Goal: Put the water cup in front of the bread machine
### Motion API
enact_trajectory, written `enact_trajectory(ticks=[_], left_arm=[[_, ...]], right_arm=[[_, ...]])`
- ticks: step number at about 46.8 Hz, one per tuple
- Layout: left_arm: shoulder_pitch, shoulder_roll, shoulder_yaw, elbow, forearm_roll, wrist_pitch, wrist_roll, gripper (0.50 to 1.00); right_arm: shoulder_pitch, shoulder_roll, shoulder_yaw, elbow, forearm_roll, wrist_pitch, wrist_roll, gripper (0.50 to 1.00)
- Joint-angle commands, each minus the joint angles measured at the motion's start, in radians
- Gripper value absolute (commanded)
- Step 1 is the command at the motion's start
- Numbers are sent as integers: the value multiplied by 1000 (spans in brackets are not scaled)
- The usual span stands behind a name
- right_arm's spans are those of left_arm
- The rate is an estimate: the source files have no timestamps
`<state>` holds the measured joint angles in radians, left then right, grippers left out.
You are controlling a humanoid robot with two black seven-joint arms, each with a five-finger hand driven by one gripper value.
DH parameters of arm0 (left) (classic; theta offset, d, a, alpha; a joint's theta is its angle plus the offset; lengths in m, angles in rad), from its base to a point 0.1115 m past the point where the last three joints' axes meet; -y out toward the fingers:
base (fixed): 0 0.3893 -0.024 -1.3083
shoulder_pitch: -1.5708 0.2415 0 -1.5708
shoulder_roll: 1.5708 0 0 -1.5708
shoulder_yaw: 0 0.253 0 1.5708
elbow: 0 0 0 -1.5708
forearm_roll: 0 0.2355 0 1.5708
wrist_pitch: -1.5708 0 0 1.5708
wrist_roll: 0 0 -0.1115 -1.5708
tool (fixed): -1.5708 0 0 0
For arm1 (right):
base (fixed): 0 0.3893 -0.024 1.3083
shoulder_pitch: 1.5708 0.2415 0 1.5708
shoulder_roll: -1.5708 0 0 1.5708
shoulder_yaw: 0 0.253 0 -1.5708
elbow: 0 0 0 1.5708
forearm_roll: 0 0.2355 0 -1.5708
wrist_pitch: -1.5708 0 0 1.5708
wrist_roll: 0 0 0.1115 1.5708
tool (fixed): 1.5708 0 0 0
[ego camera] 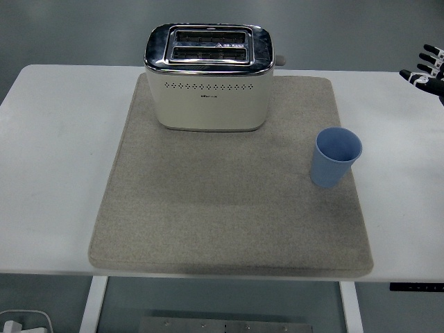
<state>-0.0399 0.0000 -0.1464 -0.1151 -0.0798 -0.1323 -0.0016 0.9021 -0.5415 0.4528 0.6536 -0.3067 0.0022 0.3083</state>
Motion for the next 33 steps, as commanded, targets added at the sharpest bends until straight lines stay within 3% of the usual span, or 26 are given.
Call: enact_trajectory(ticks=[1, 13, 26, 33], left_arm=[[0, 0, -1, 0, 0, 0, 0, 1000], [0, 0, 1, 0, 0, 0, 0, 1000], [0, 0, 1, 0, 0, 0, 0, 1000], [0, 0, -1, 0, 0, 0, 0, 1000]], right_arm=[[0, -2, 0, 12, -2, 7, 0, 913], [-14, -34, -23, 125, -34, 10, 6, 913], [-87, -192, -26, 360, -180, 10, 58, 913], [-126, -291, -26, 423, -181, 90, 118, 913]])
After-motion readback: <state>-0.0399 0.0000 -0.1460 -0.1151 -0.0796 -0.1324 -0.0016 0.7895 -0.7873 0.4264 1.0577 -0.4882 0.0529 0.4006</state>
